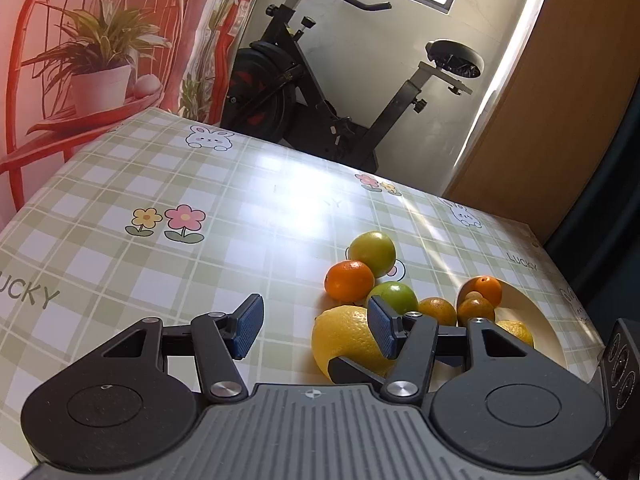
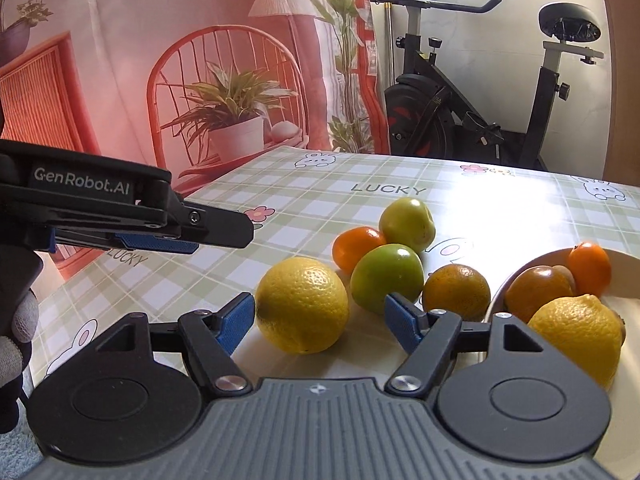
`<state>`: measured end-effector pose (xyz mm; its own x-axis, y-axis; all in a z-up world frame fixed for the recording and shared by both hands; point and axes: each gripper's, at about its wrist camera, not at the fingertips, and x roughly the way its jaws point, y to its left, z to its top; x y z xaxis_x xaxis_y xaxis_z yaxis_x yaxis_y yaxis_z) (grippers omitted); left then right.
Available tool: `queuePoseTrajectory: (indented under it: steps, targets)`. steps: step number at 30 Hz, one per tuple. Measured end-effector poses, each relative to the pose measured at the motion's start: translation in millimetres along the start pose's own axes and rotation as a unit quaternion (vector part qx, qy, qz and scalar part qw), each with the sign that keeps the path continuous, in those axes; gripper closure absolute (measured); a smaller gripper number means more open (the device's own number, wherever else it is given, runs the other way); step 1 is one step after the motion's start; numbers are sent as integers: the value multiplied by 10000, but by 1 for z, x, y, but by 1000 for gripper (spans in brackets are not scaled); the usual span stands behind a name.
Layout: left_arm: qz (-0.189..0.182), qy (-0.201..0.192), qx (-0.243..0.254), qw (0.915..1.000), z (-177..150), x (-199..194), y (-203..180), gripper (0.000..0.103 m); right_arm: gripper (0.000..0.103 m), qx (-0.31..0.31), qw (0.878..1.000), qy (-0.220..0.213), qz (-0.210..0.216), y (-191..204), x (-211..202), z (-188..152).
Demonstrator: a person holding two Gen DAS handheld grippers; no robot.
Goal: Organize fruits
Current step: 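Grasp a second yellow lemon from the pile with the left gripper, then lift the second lemon and carry it over the plate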
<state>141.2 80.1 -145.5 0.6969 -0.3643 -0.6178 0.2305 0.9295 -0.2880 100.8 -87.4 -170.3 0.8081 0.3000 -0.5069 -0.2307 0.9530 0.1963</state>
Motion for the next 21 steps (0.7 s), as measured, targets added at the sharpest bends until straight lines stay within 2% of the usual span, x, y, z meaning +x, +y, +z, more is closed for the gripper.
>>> queuePoseTrajectory:
  steps: [6, 14, 21]
  targets:
    - [-76, 91, 44, 9999, -3, 13, -6, 43, 30, -20, 9999, 131, 2, 3, 11, -3]
    - [-168, 154, -50, 9997, -5, 20, -3, 40, 44, -105, 9997, 150, 136, 5, 11, -6]
    - [-288, 202, -82, 9993, -8, 25, -5, 39, 44, -23, 9997, 136, 191, 1, 10, -7]
